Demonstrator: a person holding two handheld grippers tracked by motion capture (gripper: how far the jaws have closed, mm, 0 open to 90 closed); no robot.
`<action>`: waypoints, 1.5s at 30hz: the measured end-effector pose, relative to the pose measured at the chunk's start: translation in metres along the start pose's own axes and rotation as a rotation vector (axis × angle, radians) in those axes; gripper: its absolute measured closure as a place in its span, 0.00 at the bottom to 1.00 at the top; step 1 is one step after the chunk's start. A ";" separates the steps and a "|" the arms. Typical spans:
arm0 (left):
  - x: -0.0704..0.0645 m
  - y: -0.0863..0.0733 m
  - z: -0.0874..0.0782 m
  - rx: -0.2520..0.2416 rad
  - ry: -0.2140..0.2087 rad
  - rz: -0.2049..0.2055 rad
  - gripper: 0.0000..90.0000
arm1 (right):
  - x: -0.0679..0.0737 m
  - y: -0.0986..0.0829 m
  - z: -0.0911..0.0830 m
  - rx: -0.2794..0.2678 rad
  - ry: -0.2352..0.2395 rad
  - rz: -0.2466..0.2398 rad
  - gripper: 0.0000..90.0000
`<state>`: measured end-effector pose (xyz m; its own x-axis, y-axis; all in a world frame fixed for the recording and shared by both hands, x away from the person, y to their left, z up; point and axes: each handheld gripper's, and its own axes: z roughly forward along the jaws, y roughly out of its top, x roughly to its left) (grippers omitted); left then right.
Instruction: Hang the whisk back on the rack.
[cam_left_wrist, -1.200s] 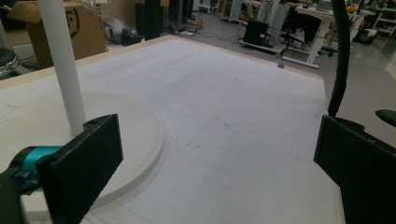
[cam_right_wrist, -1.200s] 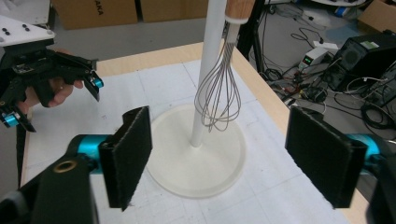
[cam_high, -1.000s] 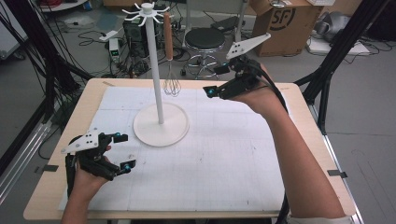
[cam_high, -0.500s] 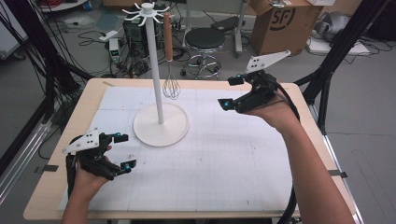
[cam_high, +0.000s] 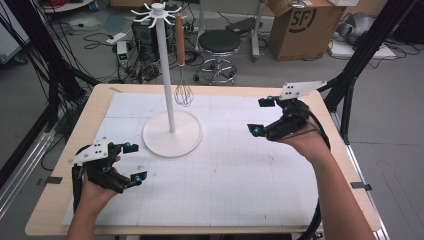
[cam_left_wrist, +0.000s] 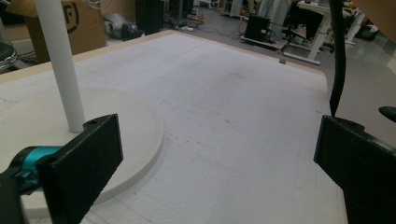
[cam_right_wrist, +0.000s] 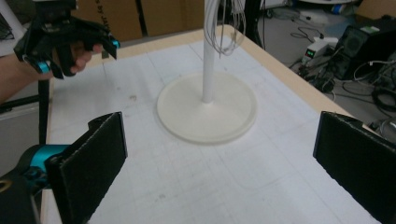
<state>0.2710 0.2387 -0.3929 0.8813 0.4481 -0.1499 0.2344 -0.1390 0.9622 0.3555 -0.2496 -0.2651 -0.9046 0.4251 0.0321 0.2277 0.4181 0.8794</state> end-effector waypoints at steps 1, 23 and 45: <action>0.000 0.000 0.000 0.001 0.001 0.002 0.02 | 0.000 -0.004 -0.001 -0.001 -0.008 -0.004 0.02; 0.001 -0.002 0.004 0.017 -0.002 0.001 0.02 | 0.002 -0.100 -0.020 -0.053 -0.100 0.107 0.01; 0.000 -0.004 0.010 0.042 -0.015 0.000 0.02 | 0.008 -0.154 -0.012 -0.040 -0.101 0.159 0.01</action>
<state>0.2741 0.2299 -0.3994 0.8872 0.4351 -0.1537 0.2511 -0.1758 0.9519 0.3086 -0.3202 -0.3949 -0.8172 0.5624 0.1263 0.3485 0.3076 0.8854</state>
